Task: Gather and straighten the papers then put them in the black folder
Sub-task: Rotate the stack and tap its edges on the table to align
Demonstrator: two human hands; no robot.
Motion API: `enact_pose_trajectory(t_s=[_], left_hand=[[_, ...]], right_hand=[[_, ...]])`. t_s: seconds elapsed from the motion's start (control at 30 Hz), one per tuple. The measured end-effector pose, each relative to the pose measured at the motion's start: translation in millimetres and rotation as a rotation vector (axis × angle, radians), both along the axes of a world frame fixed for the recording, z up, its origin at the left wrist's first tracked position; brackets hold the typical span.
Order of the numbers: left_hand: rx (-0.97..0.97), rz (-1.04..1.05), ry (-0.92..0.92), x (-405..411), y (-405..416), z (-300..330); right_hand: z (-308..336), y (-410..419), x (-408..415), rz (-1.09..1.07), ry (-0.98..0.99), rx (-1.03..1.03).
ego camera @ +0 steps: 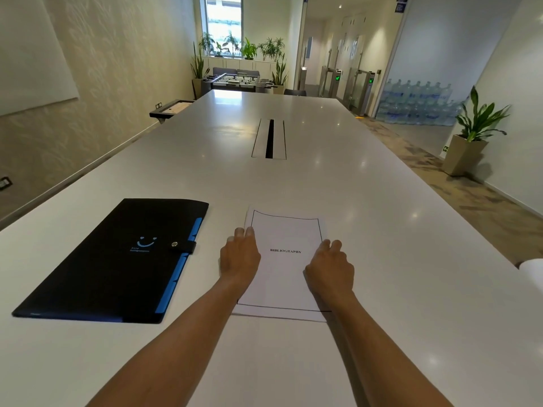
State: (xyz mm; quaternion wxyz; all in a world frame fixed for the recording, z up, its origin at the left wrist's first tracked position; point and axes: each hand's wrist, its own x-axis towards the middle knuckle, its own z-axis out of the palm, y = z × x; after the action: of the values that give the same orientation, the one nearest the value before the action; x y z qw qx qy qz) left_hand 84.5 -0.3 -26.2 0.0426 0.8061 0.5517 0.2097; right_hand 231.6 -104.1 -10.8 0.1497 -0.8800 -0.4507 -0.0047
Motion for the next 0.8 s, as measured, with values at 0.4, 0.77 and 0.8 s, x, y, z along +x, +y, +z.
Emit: enact_pose_trajectory(t_s=[0.4, 0.77, 0.8], left_hand=[[0.032, 0.075, -0.399, -21, 2, 7], [0.099, 0.147, -0.127, -138, 39, 25], [0.024, 0.181, -0.078, -150, 41, 22]], right_hand=[[4, -3, 12, -0.042, -0.117, 0.123], [17, 46, -83, 0.390, -0.019, 0.221], [15, 50, -92, 0.413, -0.017, 0.211]])
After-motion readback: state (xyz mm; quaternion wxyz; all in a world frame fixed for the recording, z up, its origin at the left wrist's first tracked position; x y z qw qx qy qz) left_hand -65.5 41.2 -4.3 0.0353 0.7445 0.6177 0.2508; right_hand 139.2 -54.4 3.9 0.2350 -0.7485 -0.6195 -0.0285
